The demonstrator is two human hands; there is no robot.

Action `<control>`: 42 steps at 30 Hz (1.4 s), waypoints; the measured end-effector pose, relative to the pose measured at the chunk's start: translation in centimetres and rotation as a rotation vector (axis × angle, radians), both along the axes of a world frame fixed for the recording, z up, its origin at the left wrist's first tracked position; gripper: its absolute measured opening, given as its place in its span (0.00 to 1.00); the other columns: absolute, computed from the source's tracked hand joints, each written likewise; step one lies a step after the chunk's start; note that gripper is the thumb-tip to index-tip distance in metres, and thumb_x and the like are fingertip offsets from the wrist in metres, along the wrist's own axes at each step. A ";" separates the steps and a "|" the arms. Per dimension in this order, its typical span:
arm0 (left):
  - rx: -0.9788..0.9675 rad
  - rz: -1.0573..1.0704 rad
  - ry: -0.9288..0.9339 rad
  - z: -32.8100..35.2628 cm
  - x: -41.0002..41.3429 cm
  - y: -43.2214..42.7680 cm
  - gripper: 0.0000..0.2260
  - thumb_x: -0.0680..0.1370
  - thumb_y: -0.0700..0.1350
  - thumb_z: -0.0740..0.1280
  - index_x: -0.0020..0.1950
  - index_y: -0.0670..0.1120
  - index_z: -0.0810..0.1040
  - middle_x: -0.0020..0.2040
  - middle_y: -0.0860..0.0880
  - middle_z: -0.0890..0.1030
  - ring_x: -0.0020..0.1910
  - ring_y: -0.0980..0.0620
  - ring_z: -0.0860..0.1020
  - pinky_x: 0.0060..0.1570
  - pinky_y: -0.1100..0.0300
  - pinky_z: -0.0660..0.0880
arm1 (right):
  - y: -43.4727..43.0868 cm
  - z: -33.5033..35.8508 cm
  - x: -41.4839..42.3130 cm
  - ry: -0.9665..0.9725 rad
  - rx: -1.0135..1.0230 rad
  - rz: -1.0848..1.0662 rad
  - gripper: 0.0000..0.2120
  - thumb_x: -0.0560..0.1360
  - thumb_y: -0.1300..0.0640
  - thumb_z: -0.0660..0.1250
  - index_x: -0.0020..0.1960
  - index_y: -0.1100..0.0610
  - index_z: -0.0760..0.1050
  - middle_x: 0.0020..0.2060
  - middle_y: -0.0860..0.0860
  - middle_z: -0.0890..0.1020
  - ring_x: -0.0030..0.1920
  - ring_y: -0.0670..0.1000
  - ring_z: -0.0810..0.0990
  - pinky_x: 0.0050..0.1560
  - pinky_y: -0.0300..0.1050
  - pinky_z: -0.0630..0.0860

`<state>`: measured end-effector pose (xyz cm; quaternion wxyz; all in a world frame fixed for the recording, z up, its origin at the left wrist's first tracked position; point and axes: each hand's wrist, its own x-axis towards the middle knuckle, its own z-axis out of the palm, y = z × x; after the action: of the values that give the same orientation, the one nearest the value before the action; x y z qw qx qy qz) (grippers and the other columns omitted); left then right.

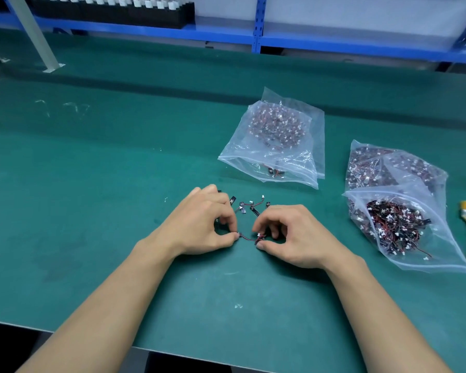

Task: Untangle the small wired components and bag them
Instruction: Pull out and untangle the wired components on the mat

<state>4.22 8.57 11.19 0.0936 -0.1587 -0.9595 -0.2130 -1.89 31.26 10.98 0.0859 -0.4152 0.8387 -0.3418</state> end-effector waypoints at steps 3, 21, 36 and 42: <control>-0.028 0.020 0.011 0.2 0.2 -0.4 0.07 0.69 0.54 0.74 0.35 0.54 0.80 0.36 0.57 0.73 0.42 0.59 0.67 0.45 0.58 0.64 | 0.4 0.3 -0.2 -0.008 0.002 0.009 0.10 0.67 0.63 0.76 0.44 0.50 0.83 0.35 0.42 0.79 0.36 0.48 0.76 0.38 0.30 0.68; 0.001 0.067 -0.020 0.0 0.2 -0.8 0.04 0.70 0.50 0.73 0.38 0.57 0.80 0.35 0.57 0.73 0.43 0.58 0.68 0.45 0.58 0.64 | 0.8 0.6 -0.2 -0.219 -0.205 -0.080 0.15 0.69 0.72 0.70 0.45 0.53 0.84 0.39 0.45 0.83 0.36 0.48 0.81 0.36 0.47 0.76; 0.067 -0.121 0.108 -0.3 0.1 2.7 0.05 0.73 0.56 0.74 0.42 0.56 0.84 0.35 0.58 0.74 0.41 0.55 0.67 0.44 0.53 0.68 | 1.2 0.7 -1.1 -0.394 -0.342 -0.197 0.16 0.70 0.73 0.74 0.43 0.52 0.83 0.36 0.49 0.83 0.34 0.49 0.81 0.42 0.48 0.81; 0.012 -0.182 0.084 -0.6 -0.1 3.3 0.04 0.76 0.56 0.72 0.46 0.59 0.85 0.36 0.60 0.71 0.43 0.58 0.65 0.44 0.59 0.62 | 1.6 0.7 -1.5 -0.402 -0.321 -0.205 0.14 0.70 0.73 0.73 0.43 0.53 0.83 0.36 0.48 0.83 0.34 0.49 0.80 0.42 0.48 0.79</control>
<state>4.10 11.84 10.56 0.1152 -0.2533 -0.9351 -0.2195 -3.35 32.83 11.64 0.1485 -0.2601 0.7776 -0.5528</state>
